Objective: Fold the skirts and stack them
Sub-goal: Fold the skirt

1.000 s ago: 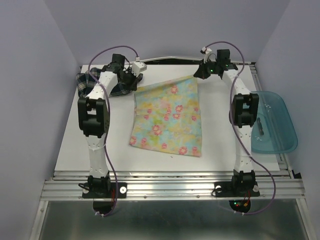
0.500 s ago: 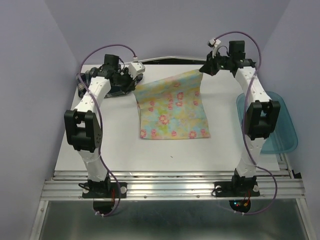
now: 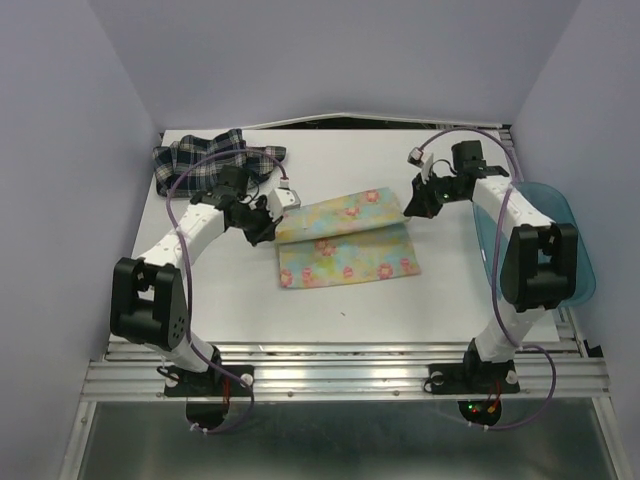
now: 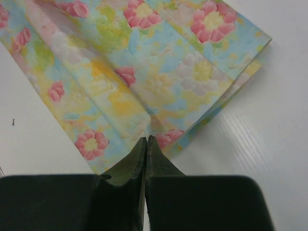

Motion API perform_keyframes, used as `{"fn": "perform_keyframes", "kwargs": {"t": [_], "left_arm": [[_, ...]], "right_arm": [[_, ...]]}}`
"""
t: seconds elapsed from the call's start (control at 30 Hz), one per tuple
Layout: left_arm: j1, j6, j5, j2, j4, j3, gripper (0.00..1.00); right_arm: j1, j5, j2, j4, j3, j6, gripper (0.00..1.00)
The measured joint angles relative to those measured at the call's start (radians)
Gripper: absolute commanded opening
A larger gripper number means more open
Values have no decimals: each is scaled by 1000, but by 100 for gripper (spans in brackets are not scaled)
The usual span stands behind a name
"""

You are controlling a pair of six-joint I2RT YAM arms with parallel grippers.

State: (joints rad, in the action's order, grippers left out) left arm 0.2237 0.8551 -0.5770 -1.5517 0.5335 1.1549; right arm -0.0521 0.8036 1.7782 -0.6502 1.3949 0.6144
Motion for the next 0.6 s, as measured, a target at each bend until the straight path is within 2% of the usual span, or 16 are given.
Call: {"fn": "perform_keyframes", "kwargs": {"t": [0.17,0.3,0.4,0.6], "left_arm": [[85,-54,59,6,-39,-99,0],[106,-118,82,-32,-63,-101,0],[105,-153,92,-58,-66,-79,0],[101,-179,117,-80,-39,83,0]], "right_arm": [[0,-40,-11,4,-66,14,1],[0,-56,4,8,-52,-1,1],[0,-59,26,5,-11,-20,1],[0,-76,42,6,127,-32,1]]}}
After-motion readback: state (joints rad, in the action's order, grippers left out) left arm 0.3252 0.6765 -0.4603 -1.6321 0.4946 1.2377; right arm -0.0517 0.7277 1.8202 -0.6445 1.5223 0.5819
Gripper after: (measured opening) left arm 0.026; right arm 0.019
